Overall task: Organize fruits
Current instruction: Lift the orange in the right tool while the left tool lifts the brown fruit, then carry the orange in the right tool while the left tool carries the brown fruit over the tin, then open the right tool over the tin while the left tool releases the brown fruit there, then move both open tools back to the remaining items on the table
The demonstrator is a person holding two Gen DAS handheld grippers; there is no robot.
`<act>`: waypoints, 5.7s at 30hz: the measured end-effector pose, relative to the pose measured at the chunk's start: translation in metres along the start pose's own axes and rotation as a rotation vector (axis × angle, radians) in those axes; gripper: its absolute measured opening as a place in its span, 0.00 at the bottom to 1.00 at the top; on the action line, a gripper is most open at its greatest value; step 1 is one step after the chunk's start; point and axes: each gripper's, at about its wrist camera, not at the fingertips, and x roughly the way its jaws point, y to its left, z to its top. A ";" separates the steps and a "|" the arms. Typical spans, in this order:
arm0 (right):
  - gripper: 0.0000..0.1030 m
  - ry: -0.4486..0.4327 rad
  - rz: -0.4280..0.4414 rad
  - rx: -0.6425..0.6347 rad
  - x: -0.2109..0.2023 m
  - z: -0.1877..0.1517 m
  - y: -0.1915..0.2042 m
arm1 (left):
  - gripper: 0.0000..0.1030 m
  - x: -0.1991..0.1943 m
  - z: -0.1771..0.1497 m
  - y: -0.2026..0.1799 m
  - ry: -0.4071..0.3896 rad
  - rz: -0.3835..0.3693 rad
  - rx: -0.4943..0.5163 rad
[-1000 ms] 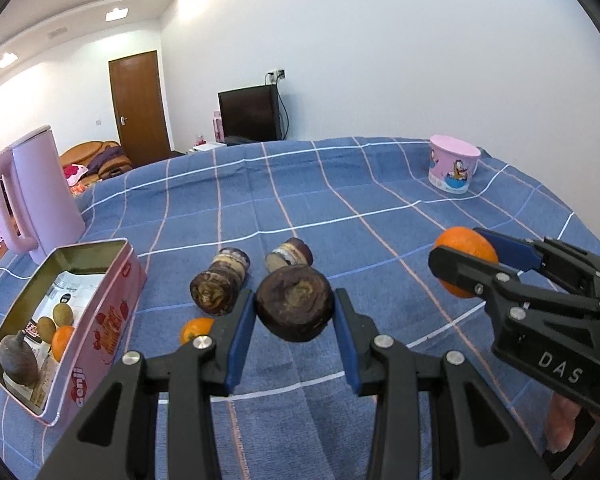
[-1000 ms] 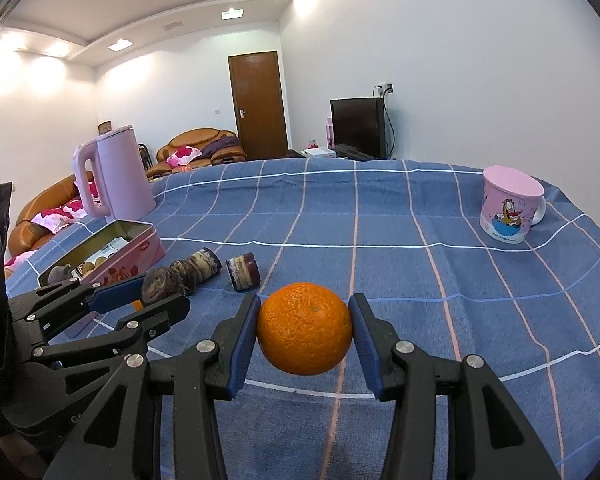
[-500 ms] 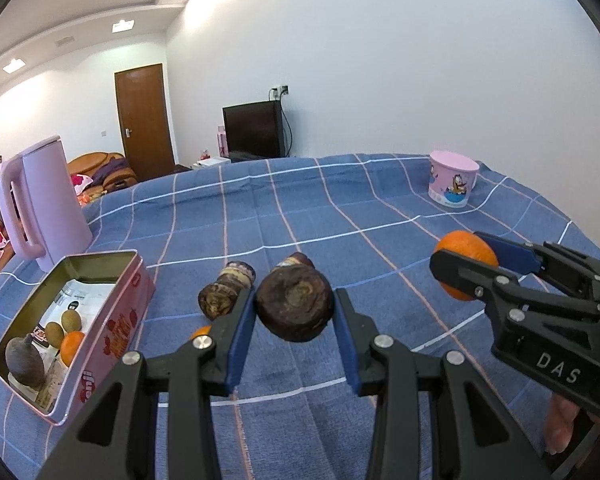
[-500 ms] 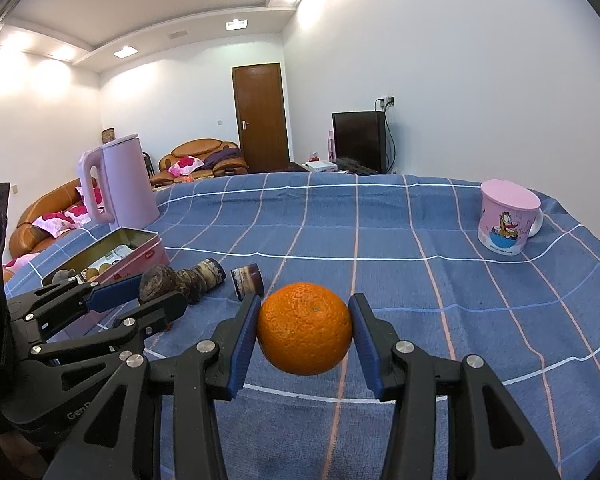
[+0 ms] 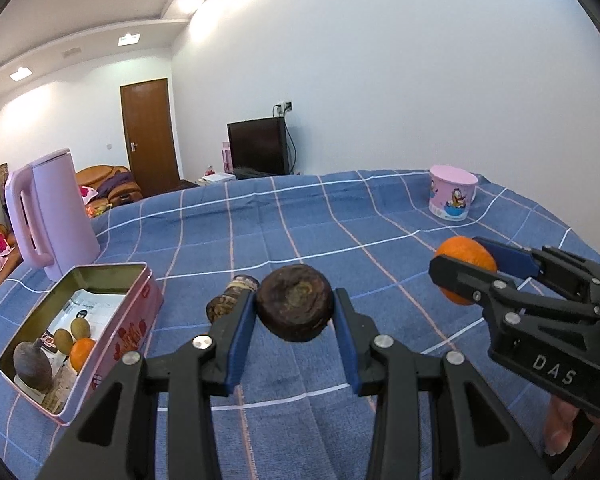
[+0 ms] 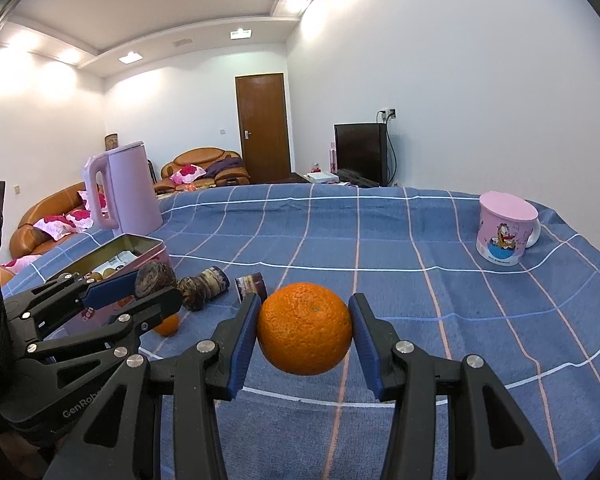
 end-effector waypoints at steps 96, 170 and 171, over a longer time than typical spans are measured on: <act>0.46 0.199 0.352 -0.248 0.171 0.056 0.224 | 0.39 0.030 0.001 0.247 0.153 0.383 -0.211; 0.61 0.212 0.014 -0.096 0.093 0.025 0.043 | 0.90 0.036 -0.002 0.088 0.231 0.135 -0.087; 0.61 0.211 0.016 -0.093 0.092 0.024 0.042 | 0.89 0.038 -0.003 0.085 0.237 0.130 -0.082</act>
